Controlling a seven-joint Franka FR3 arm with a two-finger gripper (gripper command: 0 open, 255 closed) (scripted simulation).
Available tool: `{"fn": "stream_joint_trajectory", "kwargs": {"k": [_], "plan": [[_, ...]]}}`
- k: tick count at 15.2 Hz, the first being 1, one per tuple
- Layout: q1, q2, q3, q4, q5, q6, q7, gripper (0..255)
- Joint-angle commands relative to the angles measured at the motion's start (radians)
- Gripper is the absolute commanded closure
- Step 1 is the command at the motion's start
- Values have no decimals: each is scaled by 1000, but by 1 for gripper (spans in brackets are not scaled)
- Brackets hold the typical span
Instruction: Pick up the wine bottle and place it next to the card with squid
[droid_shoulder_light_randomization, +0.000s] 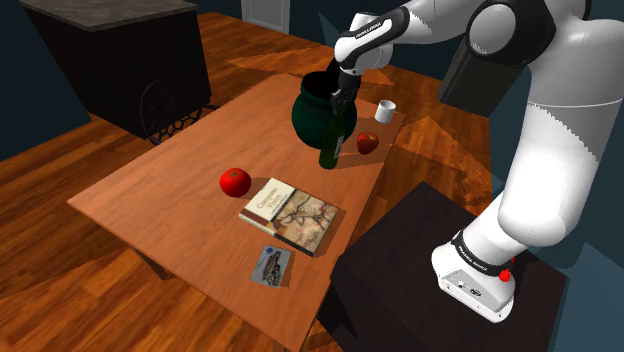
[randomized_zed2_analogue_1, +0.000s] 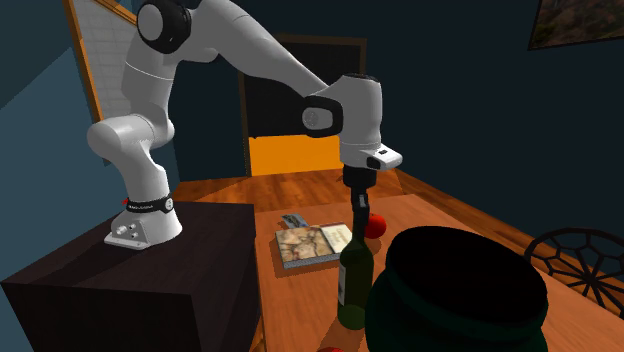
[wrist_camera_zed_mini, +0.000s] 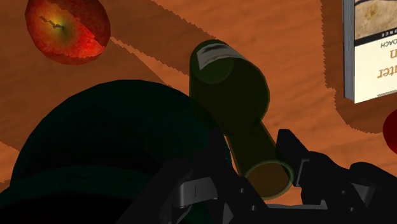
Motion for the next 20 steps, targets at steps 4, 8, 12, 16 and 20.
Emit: {"fn": "stream_joint_trajectory", "kwargs": {"k": [4, 8, 12, 16, 20], "plan": [[0, 0, 0, 0, 0, 0, 0, 255], [1, -7, -1, 3, -3, -10, 2, 255], [4, -36, -7, 17, -13, -52, 11, 255], [7, -62, -11, 36, -23, -96, 19, 255], [9, -85, -15, 57, -32, -140, 26, 255]]}}
